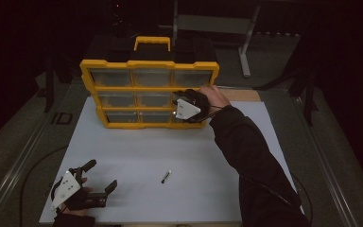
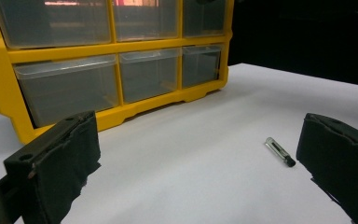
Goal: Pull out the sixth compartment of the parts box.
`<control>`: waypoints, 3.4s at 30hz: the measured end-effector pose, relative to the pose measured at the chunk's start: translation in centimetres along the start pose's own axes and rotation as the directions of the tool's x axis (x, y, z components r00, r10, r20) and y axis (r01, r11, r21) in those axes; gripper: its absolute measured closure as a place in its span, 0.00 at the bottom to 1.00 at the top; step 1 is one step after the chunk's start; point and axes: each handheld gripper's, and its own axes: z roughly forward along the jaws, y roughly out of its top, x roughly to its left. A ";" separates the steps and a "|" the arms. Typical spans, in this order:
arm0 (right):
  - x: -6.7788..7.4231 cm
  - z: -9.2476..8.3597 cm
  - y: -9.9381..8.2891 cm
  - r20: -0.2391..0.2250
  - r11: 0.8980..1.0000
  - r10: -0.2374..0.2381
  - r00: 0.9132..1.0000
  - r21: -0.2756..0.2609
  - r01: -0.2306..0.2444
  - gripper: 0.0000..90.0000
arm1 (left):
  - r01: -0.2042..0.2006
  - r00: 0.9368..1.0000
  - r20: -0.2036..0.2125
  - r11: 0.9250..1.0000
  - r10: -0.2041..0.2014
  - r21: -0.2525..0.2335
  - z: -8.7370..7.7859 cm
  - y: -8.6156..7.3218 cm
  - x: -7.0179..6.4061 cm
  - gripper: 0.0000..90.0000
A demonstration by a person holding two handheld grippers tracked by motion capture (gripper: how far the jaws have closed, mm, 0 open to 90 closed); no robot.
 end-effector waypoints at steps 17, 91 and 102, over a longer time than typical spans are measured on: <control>-1.0 0.1 0.4 -0.056 0.999 0.030 0.998 0.033 -0.028 0.83 | -0.008 1.000 0.005 1.000 0.008 0.006 0.2 0.0 -0.1 0.00; 0.3 -5.5 3.0 -0.246 0.986 0.135 0.960 -0.059 -0.154 0.60 | -0.011 1.000 0.003 1.000 0.011 0.018 0.3 -0.1 -0.2 0.00; -1.5 -7.1 1.9 -0.158 0.920 0.393 0.906 0.063 -0.388 0.10 | -0.012 1.000 0.001 1.000 0.012 0.020 0.3 -0.1 -0.2 0.00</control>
